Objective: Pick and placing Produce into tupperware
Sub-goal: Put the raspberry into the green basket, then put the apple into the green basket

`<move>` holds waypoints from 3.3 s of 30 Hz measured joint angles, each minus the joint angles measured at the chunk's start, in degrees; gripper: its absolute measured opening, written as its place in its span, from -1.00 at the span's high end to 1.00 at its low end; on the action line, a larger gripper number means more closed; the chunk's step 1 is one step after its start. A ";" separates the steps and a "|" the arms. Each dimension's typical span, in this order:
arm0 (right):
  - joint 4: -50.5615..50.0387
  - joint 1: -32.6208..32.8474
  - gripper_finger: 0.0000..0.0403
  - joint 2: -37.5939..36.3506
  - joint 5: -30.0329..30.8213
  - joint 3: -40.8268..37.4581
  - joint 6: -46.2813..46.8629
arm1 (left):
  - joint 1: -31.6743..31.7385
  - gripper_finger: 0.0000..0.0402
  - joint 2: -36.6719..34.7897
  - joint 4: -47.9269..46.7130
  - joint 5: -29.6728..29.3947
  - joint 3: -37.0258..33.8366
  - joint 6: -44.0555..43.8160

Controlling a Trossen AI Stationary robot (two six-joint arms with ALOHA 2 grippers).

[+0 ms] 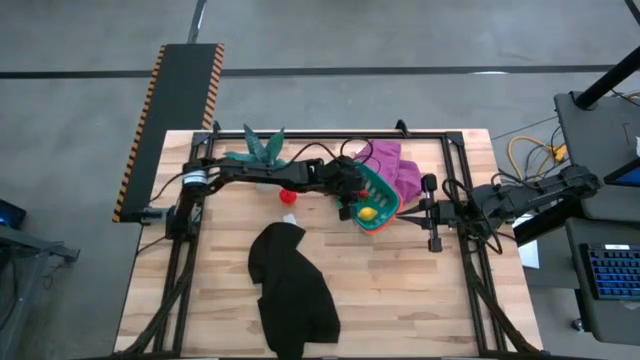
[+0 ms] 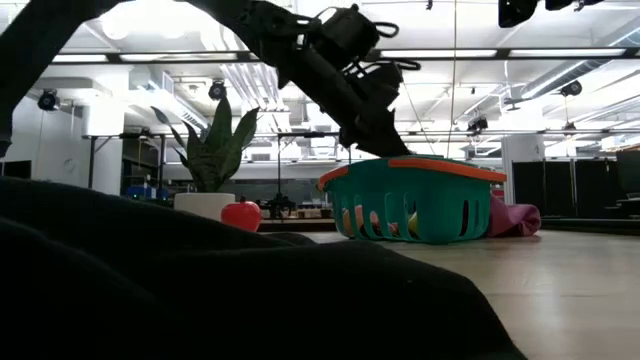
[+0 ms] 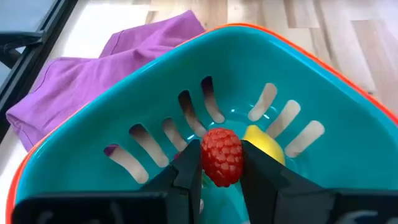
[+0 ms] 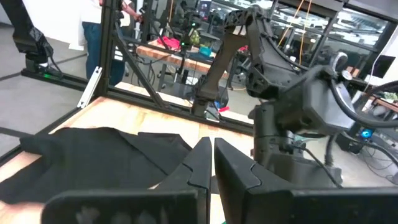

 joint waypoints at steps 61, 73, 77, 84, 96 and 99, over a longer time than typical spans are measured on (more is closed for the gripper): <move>-2.63 0.02 0.95 0.00 -0.03 -0.02 0.23 | -9.49 0.36 -21.44 -17.65 -4.36 -4.60 -4.72; -2.41 0.02 0.95 0.00 -0.03 -0.02 0.65 | -9.52 -0.81 -21.14 9.14 -7.34 -6.29 -4.47; -2.39 0.02 0.95 0.00 -0.03 -0.02 0.64 | -9.24 -0.96 -21.50 17.02 -9.12 -6.27 -4.70; -2.41 0.02 0.95 0.00 -0.03 -0.02 0.64 | -9.69 -0.98 -22.83 23.30 -8.64 -6.27 -2.63; -2.50 0.02 0.95 0.02 -0.03 -0.02 0.62 | -12.05 -0.98 -23.61 13.08 -8.23 -6.32 -1.04; -2.50 0.00 0.95 0.02 -0.03 -0.02 0.62 | -12.41 -0.98 -23.61 9.53 -9.25 -6.34 -1.02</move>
